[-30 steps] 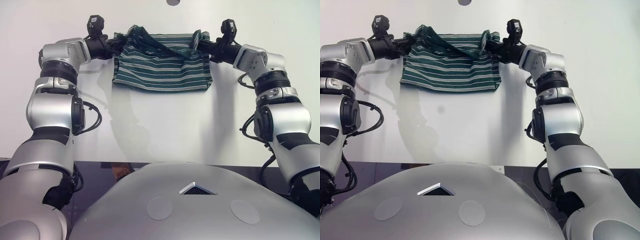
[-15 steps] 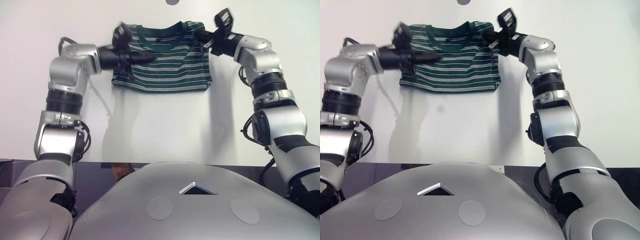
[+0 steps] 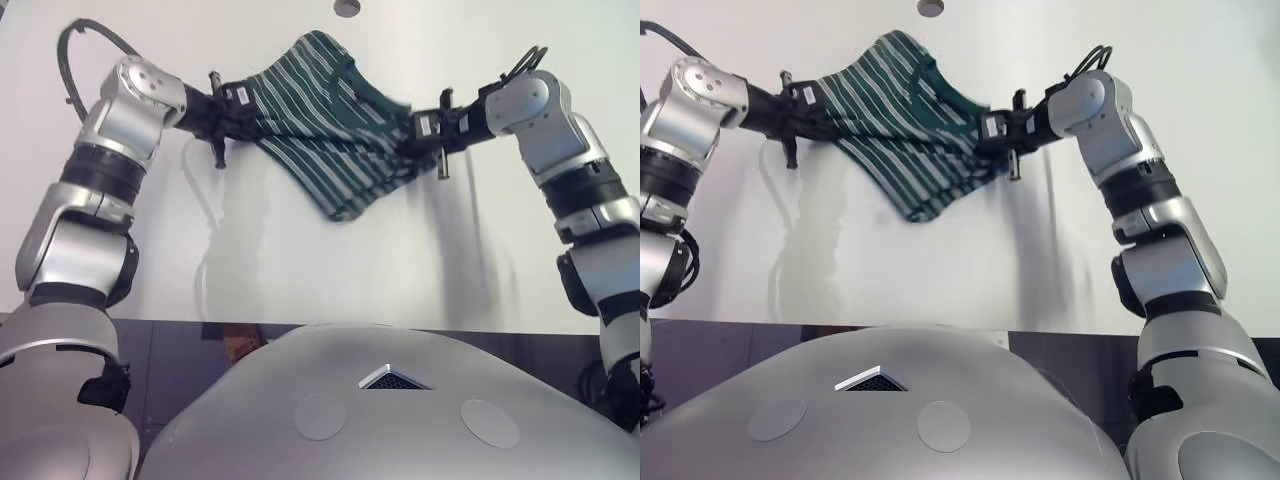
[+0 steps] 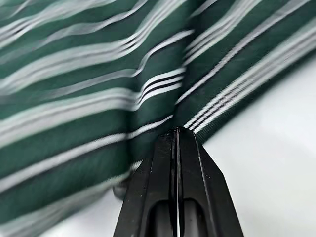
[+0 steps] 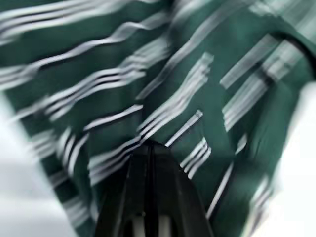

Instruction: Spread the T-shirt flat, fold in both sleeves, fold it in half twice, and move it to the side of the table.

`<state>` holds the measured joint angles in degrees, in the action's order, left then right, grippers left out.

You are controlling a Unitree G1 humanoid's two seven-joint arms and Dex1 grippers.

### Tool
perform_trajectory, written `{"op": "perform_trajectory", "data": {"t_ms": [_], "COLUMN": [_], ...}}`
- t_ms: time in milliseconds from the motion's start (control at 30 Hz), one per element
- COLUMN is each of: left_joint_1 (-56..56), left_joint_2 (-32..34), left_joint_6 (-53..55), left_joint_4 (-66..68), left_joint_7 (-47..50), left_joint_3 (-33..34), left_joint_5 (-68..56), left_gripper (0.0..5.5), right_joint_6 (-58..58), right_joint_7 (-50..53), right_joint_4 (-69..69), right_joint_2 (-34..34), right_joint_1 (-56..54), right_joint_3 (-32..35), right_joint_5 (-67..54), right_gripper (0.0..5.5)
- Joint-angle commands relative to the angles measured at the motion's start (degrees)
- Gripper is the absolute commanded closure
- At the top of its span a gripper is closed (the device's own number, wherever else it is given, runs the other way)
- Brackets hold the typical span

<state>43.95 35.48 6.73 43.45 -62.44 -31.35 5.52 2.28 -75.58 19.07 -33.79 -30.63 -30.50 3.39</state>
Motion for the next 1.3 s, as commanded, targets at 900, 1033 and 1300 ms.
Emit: {"op": "perform_trajectory", "data": {"t_ms": [900, 1033, 1300], "left_joint_1": [-40.69, -42.02, -36.49], "left_joint_2": [11.55, 15.48, 19.59], "left_joint_6": [-41.16, -29.09, 20.21], "left_joint_4": [-30.77, -35.98, -53.05], "left_joint_7": [3.15, -5.81, -14.78], "left_joint_3": [12.89, 11.75, 18.59], "left_joint_5": [3.89, -3.53, -33.68], "left_gripper": [4.62, 5.25, 5.5], "right_joint_6": [-3.29, 2.42, 32.69], "right_joint_7": [21.08, 17.34, 13.58], "right_joint_4": [-31.02, -33.12, -38.02], "right_joint_2": [-5.95, -5.93, -2.63], "right_joint_1": [30.85, 30.79, 24.65], "right_joint_3": [5.92, 7.08, 19.97], "right_joint_5": [6.31, -0.5, -31.94], "right_gripper": [3.84, 4.52, 5.48]}}
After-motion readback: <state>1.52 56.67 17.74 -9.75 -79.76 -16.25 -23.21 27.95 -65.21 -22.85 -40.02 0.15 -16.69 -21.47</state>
